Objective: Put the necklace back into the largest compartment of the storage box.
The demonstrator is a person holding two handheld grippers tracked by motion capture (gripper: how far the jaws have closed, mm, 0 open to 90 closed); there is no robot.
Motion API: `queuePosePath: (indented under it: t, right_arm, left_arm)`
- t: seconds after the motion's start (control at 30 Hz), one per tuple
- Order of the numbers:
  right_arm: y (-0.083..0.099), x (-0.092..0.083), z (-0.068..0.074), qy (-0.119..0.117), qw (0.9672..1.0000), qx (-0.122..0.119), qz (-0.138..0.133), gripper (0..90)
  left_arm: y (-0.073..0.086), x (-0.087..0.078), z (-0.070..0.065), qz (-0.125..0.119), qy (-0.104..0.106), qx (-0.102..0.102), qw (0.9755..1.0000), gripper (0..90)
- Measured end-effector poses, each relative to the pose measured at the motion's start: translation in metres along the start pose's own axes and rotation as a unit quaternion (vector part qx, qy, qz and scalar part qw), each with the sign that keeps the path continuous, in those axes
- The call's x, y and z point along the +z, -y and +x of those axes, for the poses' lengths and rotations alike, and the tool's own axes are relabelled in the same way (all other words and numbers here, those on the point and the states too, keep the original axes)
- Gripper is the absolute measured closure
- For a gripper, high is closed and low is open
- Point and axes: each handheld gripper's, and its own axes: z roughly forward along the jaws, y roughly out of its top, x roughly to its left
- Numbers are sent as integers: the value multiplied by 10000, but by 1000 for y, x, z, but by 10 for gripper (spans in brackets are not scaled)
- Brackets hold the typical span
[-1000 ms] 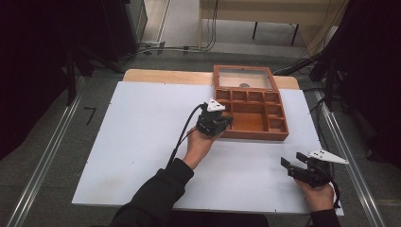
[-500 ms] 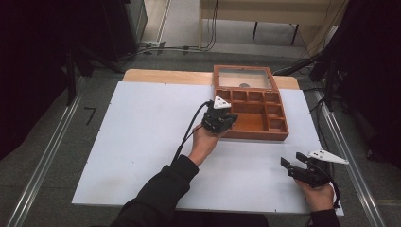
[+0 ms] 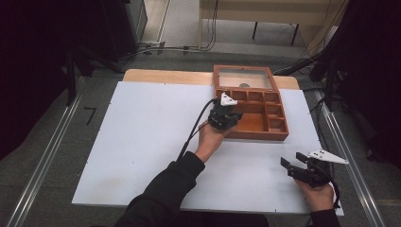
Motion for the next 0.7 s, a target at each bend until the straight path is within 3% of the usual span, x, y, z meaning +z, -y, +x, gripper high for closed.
queuePosePath:
  t: [0.7]
  right_arm:
    - [0,1,-1,-20,10000,7,15,268]
  left_arm:
    - [-5,29,5,122,-90,-54,9999,886]
